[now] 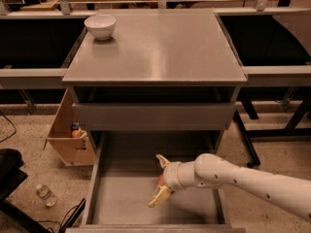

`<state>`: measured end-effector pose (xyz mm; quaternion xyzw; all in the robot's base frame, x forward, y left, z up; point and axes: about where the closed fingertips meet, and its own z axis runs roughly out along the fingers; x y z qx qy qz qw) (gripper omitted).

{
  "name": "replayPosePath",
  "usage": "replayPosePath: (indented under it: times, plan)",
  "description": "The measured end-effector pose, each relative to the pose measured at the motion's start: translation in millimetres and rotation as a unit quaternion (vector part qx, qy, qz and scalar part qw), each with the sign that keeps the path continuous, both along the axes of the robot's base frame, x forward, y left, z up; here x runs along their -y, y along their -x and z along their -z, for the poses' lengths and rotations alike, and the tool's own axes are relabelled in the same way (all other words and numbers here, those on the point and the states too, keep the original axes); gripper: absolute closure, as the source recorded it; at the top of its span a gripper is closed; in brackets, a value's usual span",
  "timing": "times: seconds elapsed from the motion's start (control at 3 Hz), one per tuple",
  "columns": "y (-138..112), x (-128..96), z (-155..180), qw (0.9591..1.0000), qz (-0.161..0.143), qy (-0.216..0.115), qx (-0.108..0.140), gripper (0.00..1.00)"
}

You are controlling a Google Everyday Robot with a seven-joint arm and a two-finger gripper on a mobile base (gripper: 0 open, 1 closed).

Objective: Place apple into middle drawer

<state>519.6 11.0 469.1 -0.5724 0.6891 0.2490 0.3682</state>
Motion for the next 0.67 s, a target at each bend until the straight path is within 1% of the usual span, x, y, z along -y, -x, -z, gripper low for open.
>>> replayPosePath:
  times: [0.33, 0.67]
  plan:
    - [32, 14, -35, 0.9985, -0.035, 0.040, -0.008, 0.00]
    - [44, 36, -83, 0.9970, -0.060, 0.049, -0.005, 0.00]
